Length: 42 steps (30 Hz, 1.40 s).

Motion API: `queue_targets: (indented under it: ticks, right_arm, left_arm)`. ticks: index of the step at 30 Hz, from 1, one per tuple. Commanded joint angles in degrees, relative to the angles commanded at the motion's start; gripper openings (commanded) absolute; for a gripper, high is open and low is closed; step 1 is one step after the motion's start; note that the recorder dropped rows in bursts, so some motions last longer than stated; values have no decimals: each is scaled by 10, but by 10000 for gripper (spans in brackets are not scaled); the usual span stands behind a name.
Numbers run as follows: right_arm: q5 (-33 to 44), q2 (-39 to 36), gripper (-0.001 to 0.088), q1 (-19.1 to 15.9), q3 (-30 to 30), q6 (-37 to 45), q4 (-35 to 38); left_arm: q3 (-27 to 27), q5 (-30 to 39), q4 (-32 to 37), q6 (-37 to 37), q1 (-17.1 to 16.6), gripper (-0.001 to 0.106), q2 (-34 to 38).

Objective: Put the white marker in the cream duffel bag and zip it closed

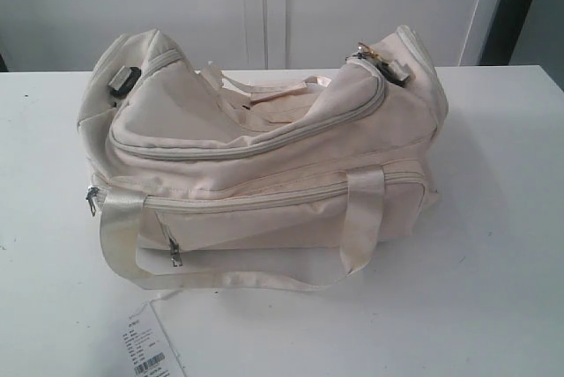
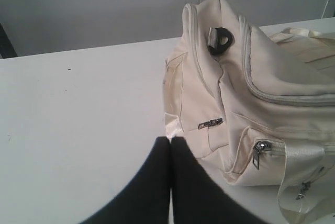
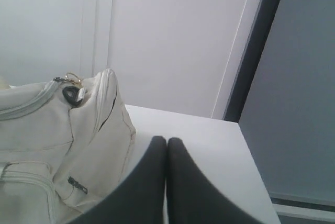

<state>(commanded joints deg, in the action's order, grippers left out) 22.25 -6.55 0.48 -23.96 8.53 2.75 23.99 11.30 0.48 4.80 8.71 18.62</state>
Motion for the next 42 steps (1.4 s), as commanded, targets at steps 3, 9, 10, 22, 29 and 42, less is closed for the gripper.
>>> queue_targets:
  ticks: [3, 9, 10, 22, 29, 42]
  right_arm:
    - [-1, 31, 0, 0, 12, 0, 0]
    - [-4, 65, 0, 0, 23, 0, 0]
    - [-2, 65, 0, 0, 23, 0, 0]
    - [16, 65, 0, 0, 23, -11, 0]
    - [16, 65, 0, 0, 23, -11, 0]
    - [16, 65, 0, 0, 23, -11, 0]
  left_arm:
    - [-14, -3, 0, 0, 0, 0, -25]
    - [-32, -3, 0, 6, 0, 0, -72]
    - [-34, -3, 0, 6, 0, 0, -77]
    - [-53, 34, 0, 23, 0, 0, -95]
    - [-53, 34, 0, 23, 0, 0, -95]
    - [-53, 34, 0, 23, 0, 0, -95]
